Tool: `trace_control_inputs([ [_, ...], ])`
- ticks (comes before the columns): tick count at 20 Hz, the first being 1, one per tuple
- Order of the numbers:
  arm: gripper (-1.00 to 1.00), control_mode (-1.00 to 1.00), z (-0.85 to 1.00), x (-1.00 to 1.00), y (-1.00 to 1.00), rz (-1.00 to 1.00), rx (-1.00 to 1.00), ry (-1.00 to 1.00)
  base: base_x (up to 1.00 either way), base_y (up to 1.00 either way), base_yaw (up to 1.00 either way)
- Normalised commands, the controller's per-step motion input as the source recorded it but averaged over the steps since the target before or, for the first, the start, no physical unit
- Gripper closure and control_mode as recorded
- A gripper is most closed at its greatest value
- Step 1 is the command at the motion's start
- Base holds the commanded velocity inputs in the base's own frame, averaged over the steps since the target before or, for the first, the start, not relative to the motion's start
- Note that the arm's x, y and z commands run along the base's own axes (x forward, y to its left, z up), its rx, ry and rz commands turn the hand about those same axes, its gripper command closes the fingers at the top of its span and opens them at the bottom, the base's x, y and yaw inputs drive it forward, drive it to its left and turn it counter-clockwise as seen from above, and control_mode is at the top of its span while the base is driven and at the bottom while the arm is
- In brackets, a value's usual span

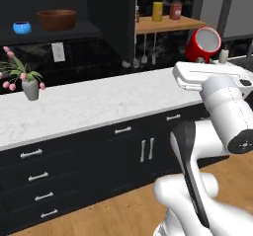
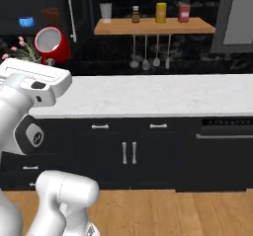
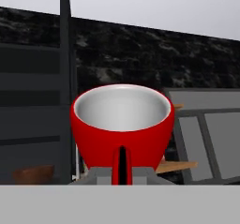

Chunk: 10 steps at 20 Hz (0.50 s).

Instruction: Gather all objects into one cabinet and sort the glasses and bowls to opposite sides.

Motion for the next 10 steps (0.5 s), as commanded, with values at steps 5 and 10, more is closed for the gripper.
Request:
trace_control_inputs([
  [5,1.00,1.00,0.00,0.00,0.00,0.00,0.00,0.00,0.10,0.99,0.10],
  [10,1.00,1.00,0.00,0.00,0.00,0.00,0.00,0.00,0.01,0.76,0.12],
])
